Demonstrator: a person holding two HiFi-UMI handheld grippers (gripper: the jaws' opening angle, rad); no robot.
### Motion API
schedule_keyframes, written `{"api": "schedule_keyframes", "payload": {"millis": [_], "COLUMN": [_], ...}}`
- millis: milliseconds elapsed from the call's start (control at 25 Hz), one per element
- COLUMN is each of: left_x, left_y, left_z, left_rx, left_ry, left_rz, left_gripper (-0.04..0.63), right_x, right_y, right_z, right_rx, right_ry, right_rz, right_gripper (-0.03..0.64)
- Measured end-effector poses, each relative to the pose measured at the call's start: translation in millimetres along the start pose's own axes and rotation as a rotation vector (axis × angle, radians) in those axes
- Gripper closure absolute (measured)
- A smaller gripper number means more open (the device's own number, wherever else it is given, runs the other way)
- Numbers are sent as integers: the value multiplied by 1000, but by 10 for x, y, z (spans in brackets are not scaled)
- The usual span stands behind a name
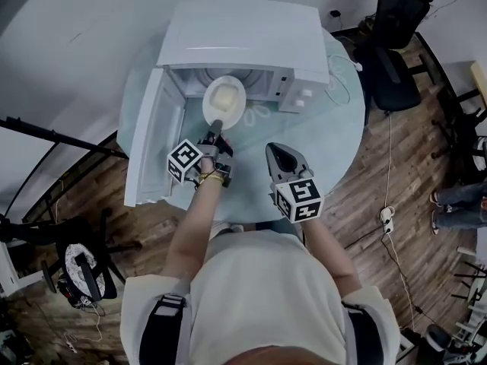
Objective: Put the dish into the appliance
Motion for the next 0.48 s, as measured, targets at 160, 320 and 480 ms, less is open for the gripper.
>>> {"api": "schedule_keyframes", "payload": {"millis": [160,320,480], "left_x": [-87,-141,-174], "left_y": [-59,-101,-122], "left_z": [200,345,482], "left_rx": [25,47,68], "left_ry": [-36,-63,-83], "left_rz": [-4,-7,-23], "left_gripper": [558,555,555], "right_x": [128,239,345], "right_y": [-42,-76,-108], "right_z": [126,251,349], "right_rx": [-19,-34,-48], "right_ry": [-30,-56,-72], "right_rz": [4,8,21], "right_gripper": [612,612,612]}}
Point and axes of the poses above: the fingertips, and each gripper's own axes: z forward along the fingers, x to its right, y out of its underside, the point moved 10 cm from there along -z, backward along the fingers, and after that the axes turned 7 degrees about z, right-handed, at the moved point
